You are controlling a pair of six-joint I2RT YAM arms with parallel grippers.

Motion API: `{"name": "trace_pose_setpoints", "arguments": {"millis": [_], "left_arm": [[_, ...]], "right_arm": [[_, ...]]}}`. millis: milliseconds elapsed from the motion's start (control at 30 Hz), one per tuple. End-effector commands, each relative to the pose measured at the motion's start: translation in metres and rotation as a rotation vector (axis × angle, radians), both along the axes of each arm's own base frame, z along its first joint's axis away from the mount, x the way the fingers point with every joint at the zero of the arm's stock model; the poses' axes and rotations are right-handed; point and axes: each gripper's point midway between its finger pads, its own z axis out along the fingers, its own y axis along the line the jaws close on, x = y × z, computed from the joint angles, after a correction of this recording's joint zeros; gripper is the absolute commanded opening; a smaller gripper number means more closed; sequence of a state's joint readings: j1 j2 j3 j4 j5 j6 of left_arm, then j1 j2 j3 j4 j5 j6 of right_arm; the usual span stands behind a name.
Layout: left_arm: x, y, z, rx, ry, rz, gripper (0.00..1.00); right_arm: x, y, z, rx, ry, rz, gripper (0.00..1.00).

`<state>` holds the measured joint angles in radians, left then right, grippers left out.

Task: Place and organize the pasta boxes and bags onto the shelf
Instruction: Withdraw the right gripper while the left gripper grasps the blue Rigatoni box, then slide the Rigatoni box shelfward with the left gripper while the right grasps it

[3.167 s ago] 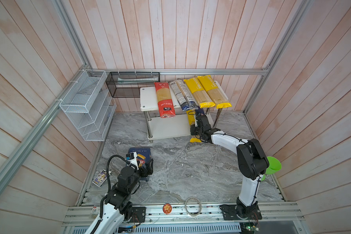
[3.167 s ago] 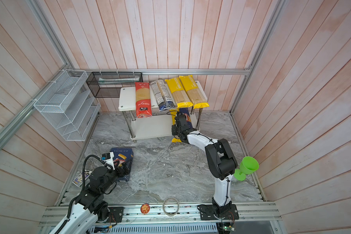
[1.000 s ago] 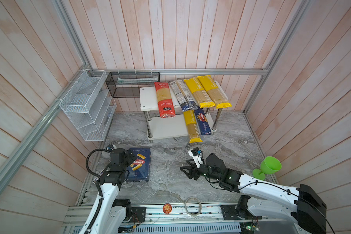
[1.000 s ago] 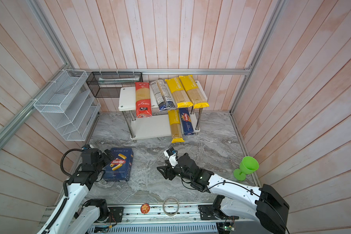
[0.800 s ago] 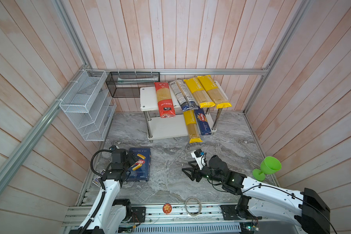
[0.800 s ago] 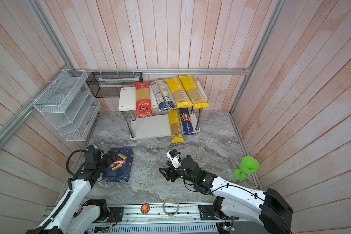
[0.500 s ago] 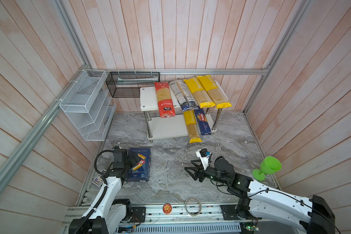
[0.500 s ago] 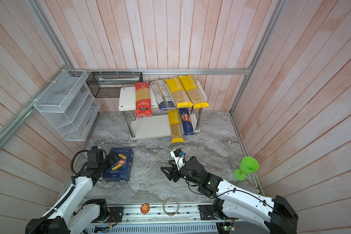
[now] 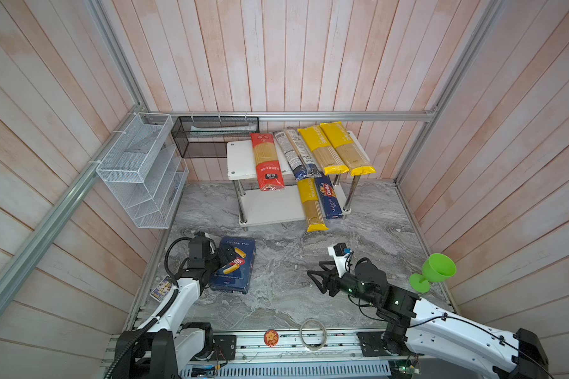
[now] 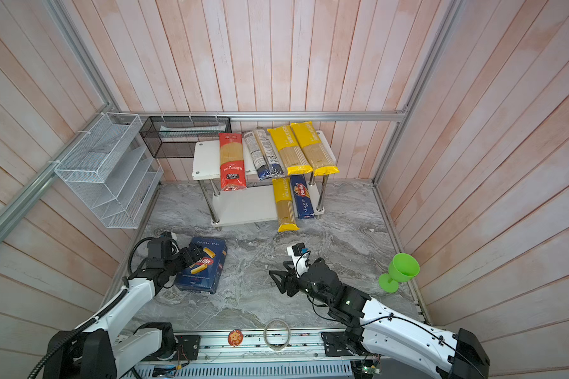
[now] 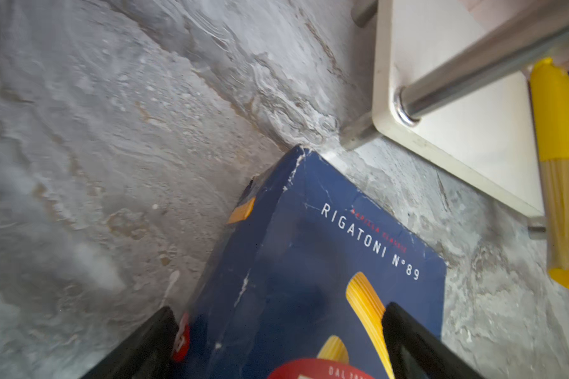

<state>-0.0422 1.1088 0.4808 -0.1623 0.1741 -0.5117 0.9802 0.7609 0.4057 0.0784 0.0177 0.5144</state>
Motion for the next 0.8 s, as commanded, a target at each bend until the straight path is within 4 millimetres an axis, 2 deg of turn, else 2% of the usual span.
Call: {"name": "trace_pose_setpoints", "arguments": {"millis": [0, 133, 267, 400, 567, 667, 733, 767], "left_arm": [[0.017, -0.029, 0.017, -0.051, -0.07, -0.133, 1.0], [0.031, -0.052, 0.019, -0.047, -0.089, -0.225, 1.0], [0.04, -0.084, 0.012, -0.019, -0.065, -0.321, 1.0], [0.043, -0.12, 0.01, -0.018, -0.064, -0.412, 1.0], [0.041, -0.152, 0.016, -0.025, -0.077, -0.488, 1.0], [0.04, -0.16, 0.03, 0.016, -0.1, -0.514, 1.0], [0.038, -0.15, 0.044, 0.074, -0.099, -0.459, 1.0], [0.034, -0.139, 0.049, 0.103, -0.078, -0.413, 1.0]], "right_arm": [[0.0, -0.004, -0.012, -0.008, 0.041, -0.025, 0.68], [-0.001, -0.002, -0.018, -0.005, 0.072, -0.024, 0.68], [-0.003, -0.002, -0.028, -0.02, 0.095, -0.024, 0.68], [-0.004, -0.003, -0.034, -0.029, 0.106, -0.024, 0.68], [-0.002, -0.004, -0.037, -0.033, 0.11, -0.027, 0.68], [0.001, -0.001, -0.037, -0.033, 0.111, -0.017, 0.69], [0.005, 0.001, -0.036, -0.03, 0.114, -0.006, 0.69], [0.007, 0.003, -0.035, -0.031, 0.12, 0.0, 0.69]]}}
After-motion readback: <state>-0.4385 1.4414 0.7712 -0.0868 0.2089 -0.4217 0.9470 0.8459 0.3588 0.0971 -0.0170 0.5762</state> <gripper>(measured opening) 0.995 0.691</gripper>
